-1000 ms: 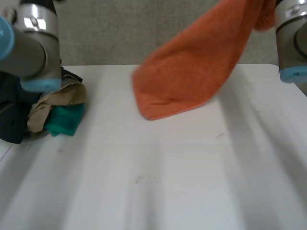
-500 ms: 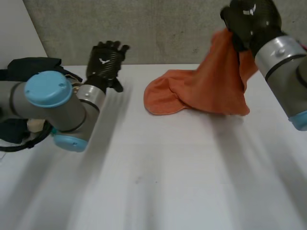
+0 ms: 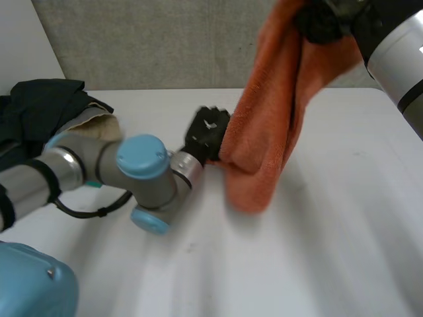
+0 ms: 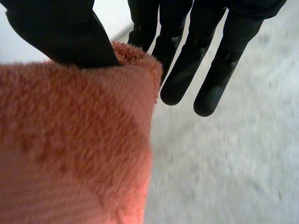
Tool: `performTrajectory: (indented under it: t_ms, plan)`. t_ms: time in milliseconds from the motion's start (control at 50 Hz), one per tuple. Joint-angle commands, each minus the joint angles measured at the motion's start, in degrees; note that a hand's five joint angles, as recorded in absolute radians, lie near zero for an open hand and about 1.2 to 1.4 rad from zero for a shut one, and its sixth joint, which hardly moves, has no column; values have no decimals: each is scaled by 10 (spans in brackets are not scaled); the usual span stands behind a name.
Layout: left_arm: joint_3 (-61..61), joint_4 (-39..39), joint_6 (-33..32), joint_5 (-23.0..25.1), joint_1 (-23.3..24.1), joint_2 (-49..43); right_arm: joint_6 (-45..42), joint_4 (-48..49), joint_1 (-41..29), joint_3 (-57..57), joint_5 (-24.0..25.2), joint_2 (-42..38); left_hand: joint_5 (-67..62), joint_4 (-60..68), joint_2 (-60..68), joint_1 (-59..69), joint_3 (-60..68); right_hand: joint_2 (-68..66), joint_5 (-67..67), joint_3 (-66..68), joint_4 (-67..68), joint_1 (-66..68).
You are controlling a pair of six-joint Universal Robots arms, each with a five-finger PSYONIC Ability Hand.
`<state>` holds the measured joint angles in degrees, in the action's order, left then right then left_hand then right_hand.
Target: Fold the laundry.
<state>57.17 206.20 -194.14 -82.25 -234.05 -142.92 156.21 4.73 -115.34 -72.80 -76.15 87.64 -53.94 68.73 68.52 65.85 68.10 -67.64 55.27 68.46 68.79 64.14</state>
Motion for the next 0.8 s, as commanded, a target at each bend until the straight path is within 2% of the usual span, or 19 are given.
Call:
performTrajectory:
  t_ms: [20, 140, 220, 260, 340, 400, 480, 560, 620, 700, 800]
  plan:
    - [5, 3, -5, -35, -73, 76, -5, -38, 75, 29, -19, -110, -161, 113, 115, 142, 119, -124, 147, 115, 112, 159]
    - [-27, 53, -5, -35, -109, 99, -6, -32, 79, 108, -49, -188, -161, 113, 115, 142, 119, -124, 147, 115, 112, 159]
    - [-79, 110, -3, -43, -115, 117, -2, -3, 74, 230, -83, -252, -161, 113, 115, 142, 119, -124, 147, 115, 112, 159]
    - [-106, 130, -2, -46, -115, 126, 1, 37, 74, 290, -97, -279, -161, 113, 115, 142, 119, -124, 147, 115, 112, 159]
    - [-118, 141, -2, -70, -108, 141, 1, 123, 74, 319, -102, -287, -161, 113, 115, 142, 119, -124, 147, 115, 112, 159]
    - [-90, 136, -2, -83, -100, 164, 1, 175, 69, 294, -99, -287, -161, 113, 115, 142, 119, -124, 147, 115, 112, 159]
    - [-14, 134, -4, -85, -91, 198, 0, 175, 64, 232, -99, -284, -161, 113, 115, 142, 119, -124, 147, 115, 112, 159]
    - [146, 109, -5, -85, -85, 245, -6, 158, 65, 153, -98, -282, -161, 113, 115, 142, 119, -124, 147, 115, 112, 159]
    - [224, 85, -12, -85, -85, 258, -10, 116, 71, 97, -99, -287, -161, 113, 115, 142, 119, -124, 147, 115, 112, 159]
    - [353, 12, -54, -85, -83, 267, -31, 40, 71, 33, -99, -290, -161, 113, 115, 142, 119, -124, 147, 115, 112, 159]
    - [419, -82, -110, -85, -59, 277, -81, -58, 72, -32, -95, -284, -161, 113, 115, 142, 119, -124, 147, 115, 112, 159]
